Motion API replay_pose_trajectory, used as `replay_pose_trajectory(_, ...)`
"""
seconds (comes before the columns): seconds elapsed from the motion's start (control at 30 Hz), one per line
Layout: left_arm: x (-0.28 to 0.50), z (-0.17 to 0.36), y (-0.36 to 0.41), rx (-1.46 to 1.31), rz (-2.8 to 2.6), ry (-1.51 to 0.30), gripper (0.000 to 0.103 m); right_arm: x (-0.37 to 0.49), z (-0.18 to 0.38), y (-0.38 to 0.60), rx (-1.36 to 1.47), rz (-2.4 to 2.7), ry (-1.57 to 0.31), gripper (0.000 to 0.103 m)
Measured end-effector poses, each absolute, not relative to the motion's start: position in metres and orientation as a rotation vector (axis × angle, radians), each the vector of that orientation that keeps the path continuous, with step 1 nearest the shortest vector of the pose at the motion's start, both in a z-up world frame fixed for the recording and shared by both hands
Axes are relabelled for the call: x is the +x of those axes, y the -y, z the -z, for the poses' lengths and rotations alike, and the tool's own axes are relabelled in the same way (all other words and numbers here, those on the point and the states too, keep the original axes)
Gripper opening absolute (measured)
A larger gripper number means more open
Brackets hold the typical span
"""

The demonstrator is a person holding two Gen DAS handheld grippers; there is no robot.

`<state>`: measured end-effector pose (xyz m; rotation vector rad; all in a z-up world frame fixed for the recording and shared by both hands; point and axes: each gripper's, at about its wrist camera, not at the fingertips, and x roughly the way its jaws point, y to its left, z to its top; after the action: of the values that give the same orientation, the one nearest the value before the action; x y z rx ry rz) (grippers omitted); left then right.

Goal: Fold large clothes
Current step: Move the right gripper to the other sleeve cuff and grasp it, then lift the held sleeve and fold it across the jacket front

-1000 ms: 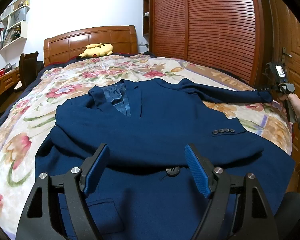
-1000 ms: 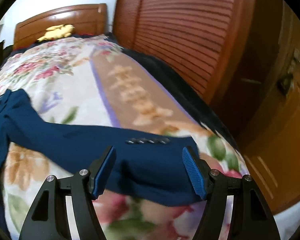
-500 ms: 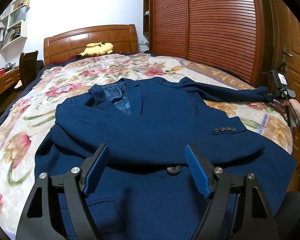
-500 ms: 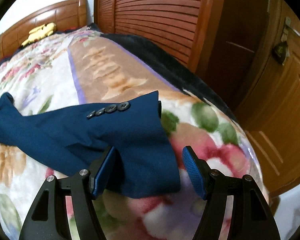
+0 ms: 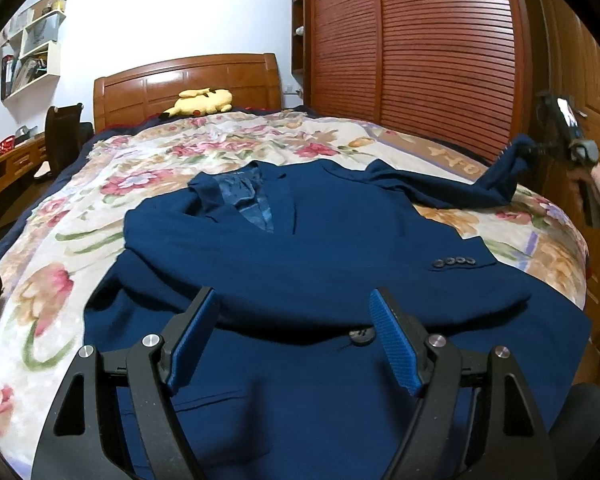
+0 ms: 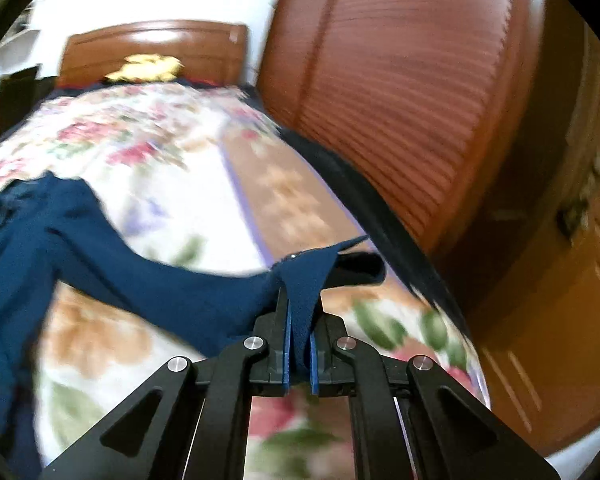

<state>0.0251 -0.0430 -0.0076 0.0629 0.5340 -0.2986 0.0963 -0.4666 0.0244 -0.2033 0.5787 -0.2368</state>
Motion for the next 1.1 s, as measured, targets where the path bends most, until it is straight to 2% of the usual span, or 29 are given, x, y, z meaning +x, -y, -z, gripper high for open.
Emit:
replay_pose_trajectory(0.53, 0.008, -0.006, -0.012, 0.001, 0.24, -0.487, 0.078, 0.033, -0.112, 0.233, -0.432, -0.171, -0.322, 0.006)
replay_pose_trajectory(0.8, -0.001, -0.012, -0.034, -0.006, 0.209, -0.471, 0.078, 0.006, -0.151, 0.188, -0.457, -0.223, -0.241, 0.006)
replay_pose_trajectory(1.1, -0.014, -0.016, -0.06, -0.017, 0.157, -0.459, 0.078, -0.061, -0.158, 0.151, -0.485, -0.371, -0.173, 0.006)
